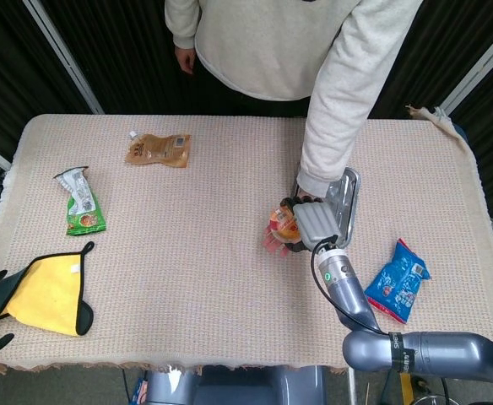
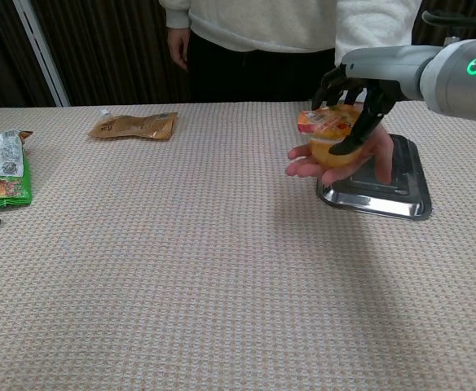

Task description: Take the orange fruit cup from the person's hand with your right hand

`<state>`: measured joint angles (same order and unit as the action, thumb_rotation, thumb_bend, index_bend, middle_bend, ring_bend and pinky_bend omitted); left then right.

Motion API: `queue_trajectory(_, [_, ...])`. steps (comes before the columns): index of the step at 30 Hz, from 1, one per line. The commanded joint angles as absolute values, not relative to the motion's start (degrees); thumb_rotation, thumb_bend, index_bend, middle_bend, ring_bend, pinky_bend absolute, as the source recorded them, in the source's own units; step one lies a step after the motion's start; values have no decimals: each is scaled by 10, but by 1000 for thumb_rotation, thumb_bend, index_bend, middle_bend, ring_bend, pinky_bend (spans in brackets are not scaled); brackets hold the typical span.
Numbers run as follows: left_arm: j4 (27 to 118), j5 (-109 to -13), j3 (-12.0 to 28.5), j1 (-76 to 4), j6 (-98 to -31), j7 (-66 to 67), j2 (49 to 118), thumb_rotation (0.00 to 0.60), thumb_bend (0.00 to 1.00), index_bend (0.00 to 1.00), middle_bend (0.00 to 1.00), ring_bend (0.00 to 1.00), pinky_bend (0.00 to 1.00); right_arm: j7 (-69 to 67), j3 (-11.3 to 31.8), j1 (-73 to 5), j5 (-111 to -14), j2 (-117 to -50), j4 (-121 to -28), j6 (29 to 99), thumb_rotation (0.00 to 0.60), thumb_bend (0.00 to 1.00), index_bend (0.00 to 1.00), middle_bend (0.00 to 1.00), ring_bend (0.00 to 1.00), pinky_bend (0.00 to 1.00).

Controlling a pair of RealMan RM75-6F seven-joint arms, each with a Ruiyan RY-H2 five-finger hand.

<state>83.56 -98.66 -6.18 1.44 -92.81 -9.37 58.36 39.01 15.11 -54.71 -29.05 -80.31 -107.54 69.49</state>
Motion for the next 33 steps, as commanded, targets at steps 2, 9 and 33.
queue_trajectory(2, [836, -987, -62, 14, -928, -94, 583, 600, 0, 15, 0, 0, 0, 376, 148, -540, -325, -817, -1065, 715, 600, 248, 572, 543, 483, 536])
queue_trajectory(9, [836, -987, -62, 14, -929, -93, 584, 600, 0, 15, 0, 0, 0, 359, 151, -526, -361, -810, -1077, 729, 600, 261, 593, 563, 504, 562])
queue_trajectory(33, [838, -984, -59, 16, -931, -74, 587, 600, 0, 15, 0, 0, 0, 217, 30, -330, -503, -676, -1146, 771, 600, 264, 592, 563, 502, 562])
